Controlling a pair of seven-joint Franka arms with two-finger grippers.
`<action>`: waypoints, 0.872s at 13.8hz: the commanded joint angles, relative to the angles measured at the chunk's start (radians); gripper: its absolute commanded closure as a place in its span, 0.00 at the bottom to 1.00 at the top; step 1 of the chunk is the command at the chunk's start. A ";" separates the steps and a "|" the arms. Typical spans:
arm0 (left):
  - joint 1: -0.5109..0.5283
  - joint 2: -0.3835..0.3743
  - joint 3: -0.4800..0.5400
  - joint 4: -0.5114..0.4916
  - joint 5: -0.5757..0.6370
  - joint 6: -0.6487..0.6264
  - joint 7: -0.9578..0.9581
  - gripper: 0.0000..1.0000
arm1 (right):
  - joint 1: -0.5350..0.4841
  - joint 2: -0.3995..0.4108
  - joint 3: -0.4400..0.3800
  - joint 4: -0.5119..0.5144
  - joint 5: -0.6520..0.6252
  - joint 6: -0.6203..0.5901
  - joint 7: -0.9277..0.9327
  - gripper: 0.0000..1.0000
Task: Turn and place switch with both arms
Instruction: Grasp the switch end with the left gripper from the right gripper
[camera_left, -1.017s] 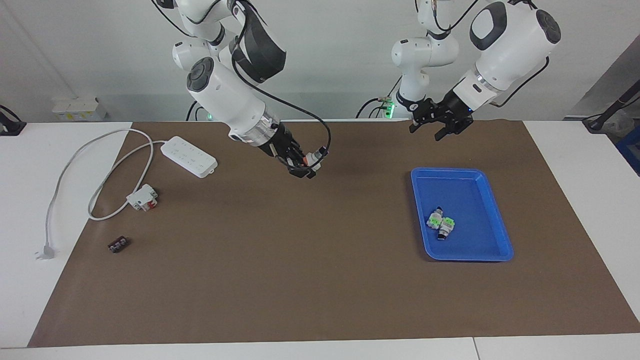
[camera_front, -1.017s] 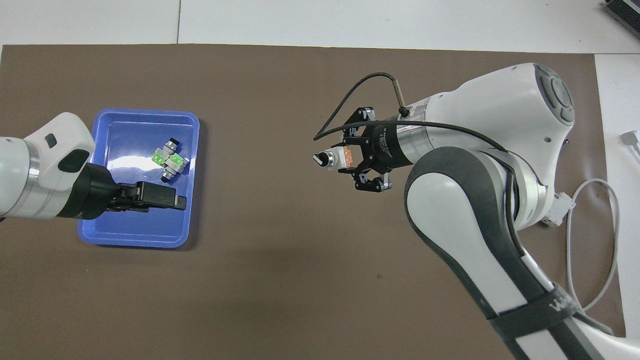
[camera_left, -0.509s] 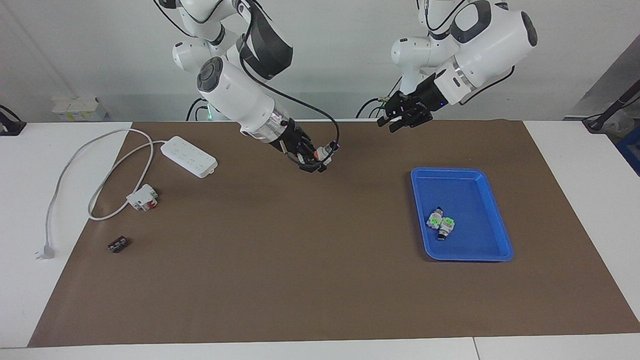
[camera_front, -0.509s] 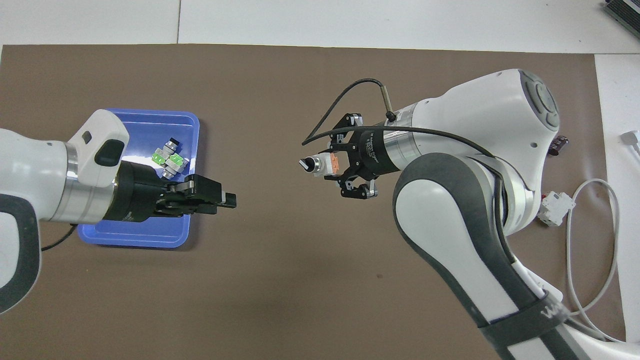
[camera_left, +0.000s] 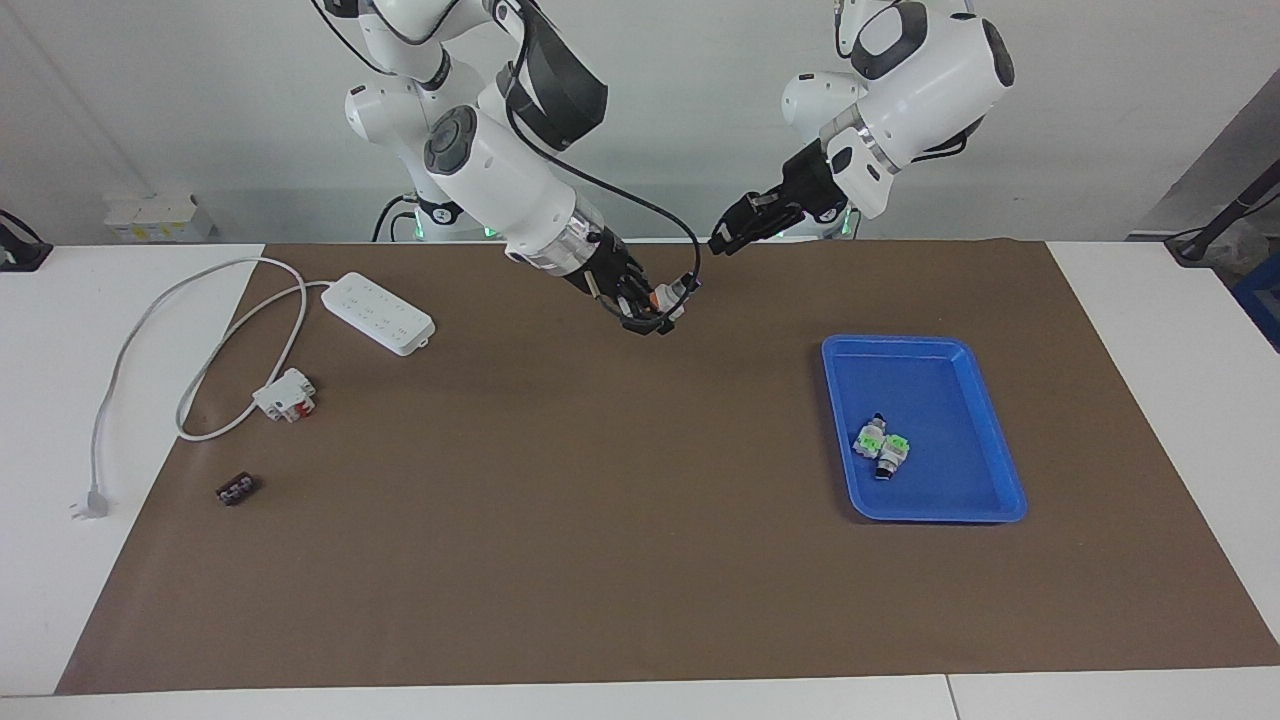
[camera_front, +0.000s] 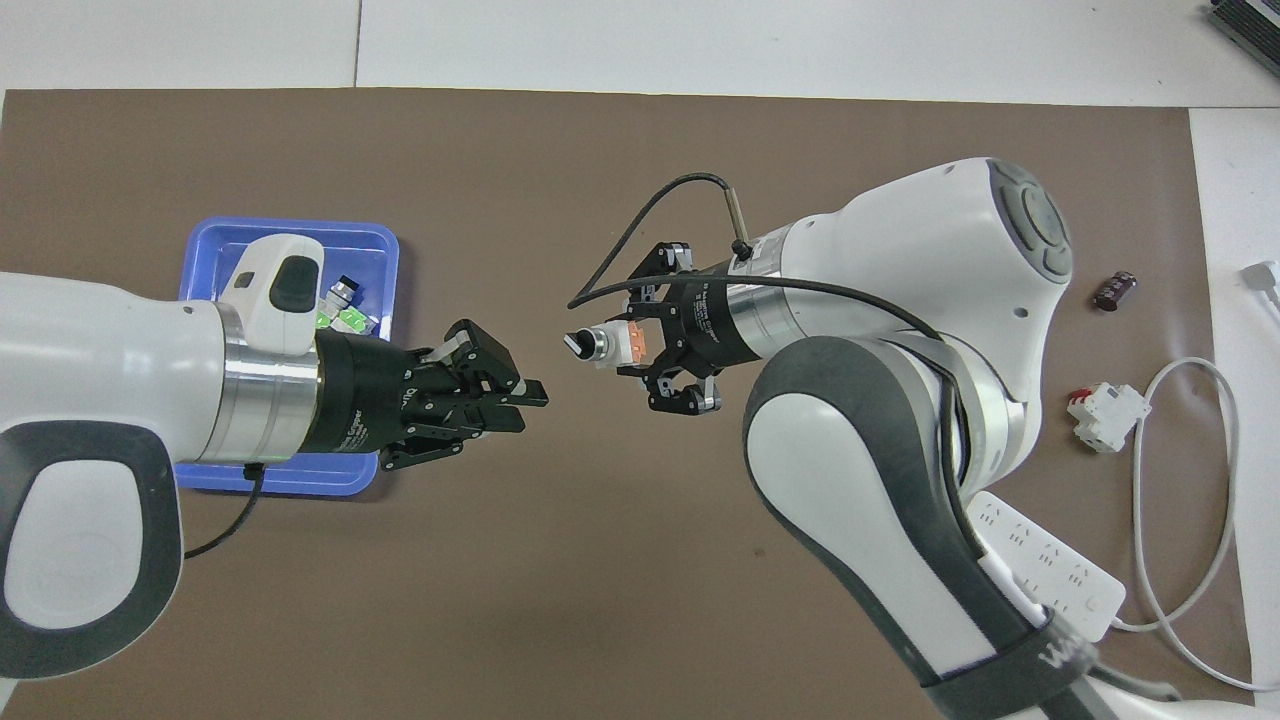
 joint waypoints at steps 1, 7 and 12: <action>-0.016 -0.028 0.011 -0.039 -0.041 0.071 -0.090 0.70 | 0.008 -0.008 0.003 -0.016 0.013 0.028 0.013 1.00; -0.068 -0.027 0.011 -0.068 -0.056 0.208 -0.172 0.74 | 0.008 -0.006 0.003 -0.016 0.010 0.046 0.011 1.00; -0.094 -0.019 0.011 -0.076 -0.079 0.305 -0.199 0.74 | 0.012 -0.006 0.003 -0.018 0.010 0.062 0.011 1.00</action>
